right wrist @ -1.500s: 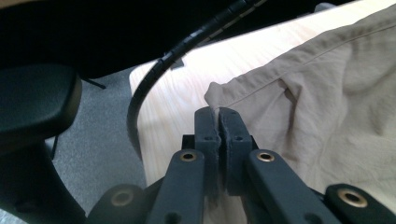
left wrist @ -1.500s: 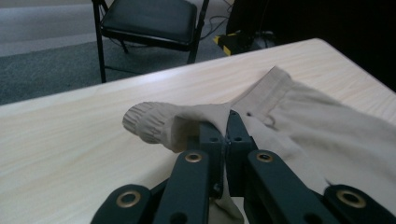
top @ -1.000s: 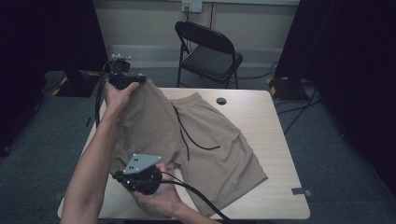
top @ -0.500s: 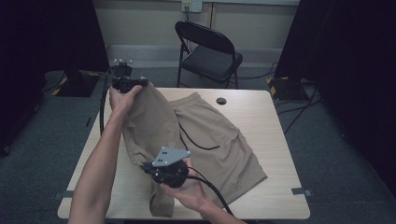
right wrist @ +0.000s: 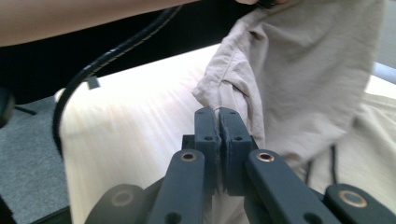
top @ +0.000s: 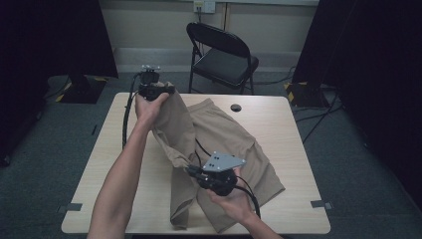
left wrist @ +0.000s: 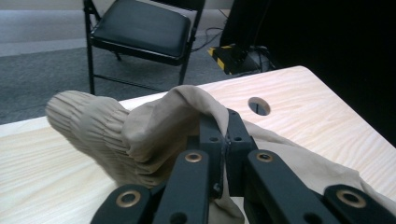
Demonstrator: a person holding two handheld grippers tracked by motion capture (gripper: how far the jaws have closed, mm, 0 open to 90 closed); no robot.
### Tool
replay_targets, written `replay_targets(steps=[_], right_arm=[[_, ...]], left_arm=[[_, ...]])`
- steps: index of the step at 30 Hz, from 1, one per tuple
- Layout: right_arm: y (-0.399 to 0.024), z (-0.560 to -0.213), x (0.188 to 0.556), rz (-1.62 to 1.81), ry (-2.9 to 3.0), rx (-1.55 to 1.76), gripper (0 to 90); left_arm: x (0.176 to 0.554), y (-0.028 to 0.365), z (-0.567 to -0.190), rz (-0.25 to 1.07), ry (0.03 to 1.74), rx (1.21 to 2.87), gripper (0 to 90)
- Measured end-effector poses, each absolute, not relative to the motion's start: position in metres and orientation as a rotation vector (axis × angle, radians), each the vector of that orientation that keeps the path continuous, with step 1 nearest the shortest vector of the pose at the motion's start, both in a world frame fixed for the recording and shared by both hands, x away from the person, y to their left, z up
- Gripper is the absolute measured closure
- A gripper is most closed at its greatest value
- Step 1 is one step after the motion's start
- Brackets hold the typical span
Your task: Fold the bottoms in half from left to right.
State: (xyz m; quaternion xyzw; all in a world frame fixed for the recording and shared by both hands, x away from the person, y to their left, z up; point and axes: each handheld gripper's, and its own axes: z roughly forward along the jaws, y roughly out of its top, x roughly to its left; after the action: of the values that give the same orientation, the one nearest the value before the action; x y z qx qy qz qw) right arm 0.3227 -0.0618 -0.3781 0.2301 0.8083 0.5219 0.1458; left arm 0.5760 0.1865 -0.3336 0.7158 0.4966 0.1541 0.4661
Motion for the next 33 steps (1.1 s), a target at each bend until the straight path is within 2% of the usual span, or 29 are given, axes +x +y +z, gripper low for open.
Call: replay_targets(steps=[8,13,18,23,25,27,29,33], right_arm=[[-0.102,-0.372,0.325,1.474,2.263,0.722,87.5],[-0.124,-0.375,0.327,1.432,2.239,0.767,87.5],[-0.164,-0.401,0.334,1.309,2.236,0.9,87.4],[-0.184,-0.423,0.338,1.205,2.266,0.965,87.3],[-0.195,-0.435,0.342,1.152,2.287,1.008,87.2],[-0.197,-0.438,0.343,1.136,2.289,1.015,87.1],[-0.205,-0.443,0.345,1.096,2.295,1.04,87.1],[-0.212,-0.447,0.346,1.066,2.288,1.065,85.2]], left_arm=[[0.581,0.157,-0.327,0.357,1.19,1.748,89.4],[0.585,0.139,-0.338,0.327,1.176,1.751,89.4],[0.591,0.123,-0.358,0.279,1.18,1.758,89.2],[0.595,0.109,-0.38,0.205,1.164,1.754,88.5],[0.595,0.105,-0.383,0.209,1.136,1.781,82.6],[0.596,0.102,-0.385,0.206,1.128,1.791,81.8],[0.596,0.1,-0.385,0.2,1.115,1.778,73.5],[0.593,0.103,-0.381,0.208,1.1,1.773,66.4]])
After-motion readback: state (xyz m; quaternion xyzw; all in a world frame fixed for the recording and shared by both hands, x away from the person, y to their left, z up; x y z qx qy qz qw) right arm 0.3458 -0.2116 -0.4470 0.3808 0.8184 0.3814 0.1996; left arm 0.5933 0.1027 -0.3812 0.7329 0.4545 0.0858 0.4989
